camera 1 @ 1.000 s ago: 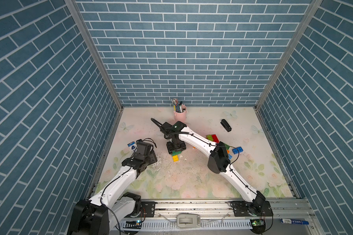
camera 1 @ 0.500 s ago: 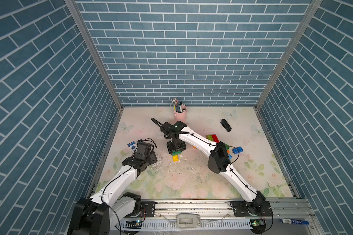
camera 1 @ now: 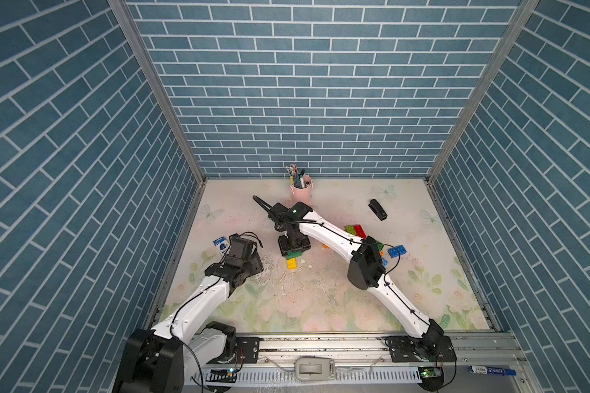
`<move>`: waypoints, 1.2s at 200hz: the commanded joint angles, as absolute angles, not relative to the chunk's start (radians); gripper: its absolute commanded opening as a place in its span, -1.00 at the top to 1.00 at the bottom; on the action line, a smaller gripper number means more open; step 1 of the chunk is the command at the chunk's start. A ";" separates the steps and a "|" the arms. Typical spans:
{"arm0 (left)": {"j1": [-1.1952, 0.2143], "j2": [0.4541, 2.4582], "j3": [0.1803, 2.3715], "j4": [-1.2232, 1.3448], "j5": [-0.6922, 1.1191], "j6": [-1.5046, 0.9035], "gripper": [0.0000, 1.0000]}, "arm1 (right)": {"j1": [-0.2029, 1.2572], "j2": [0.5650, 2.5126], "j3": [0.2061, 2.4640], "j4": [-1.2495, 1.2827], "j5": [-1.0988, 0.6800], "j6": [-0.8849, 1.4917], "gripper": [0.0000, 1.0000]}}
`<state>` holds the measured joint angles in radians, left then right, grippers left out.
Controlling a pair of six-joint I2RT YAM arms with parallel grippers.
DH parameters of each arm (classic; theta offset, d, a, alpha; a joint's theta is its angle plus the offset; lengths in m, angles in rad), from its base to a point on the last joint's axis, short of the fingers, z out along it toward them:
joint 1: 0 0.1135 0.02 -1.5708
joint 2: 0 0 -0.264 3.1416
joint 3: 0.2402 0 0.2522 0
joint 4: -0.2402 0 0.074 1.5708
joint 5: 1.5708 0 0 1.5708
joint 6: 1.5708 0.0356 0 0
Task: Assemble a rectangle with lego
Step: Assemble the lego brick with the lego brick.
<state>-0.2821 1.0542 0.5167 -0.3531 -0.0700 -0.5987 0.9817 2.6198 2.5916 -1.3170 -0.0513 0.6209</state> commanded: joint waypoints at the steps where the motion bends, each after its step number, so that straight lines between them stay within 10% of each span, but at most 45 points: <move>1: -0.287 1.054 0.524 -0.357 -0.067 -0.601 -0.29 | 0.974 2.561 2.577 -1.299 -0.044 0.629 1.00; 240: -0.287 1.054 0.519 -0.347 -0.071 -0.600 -0.28 | 0.968 2.618 2.592 -1.333 -0.051 0.652 1.00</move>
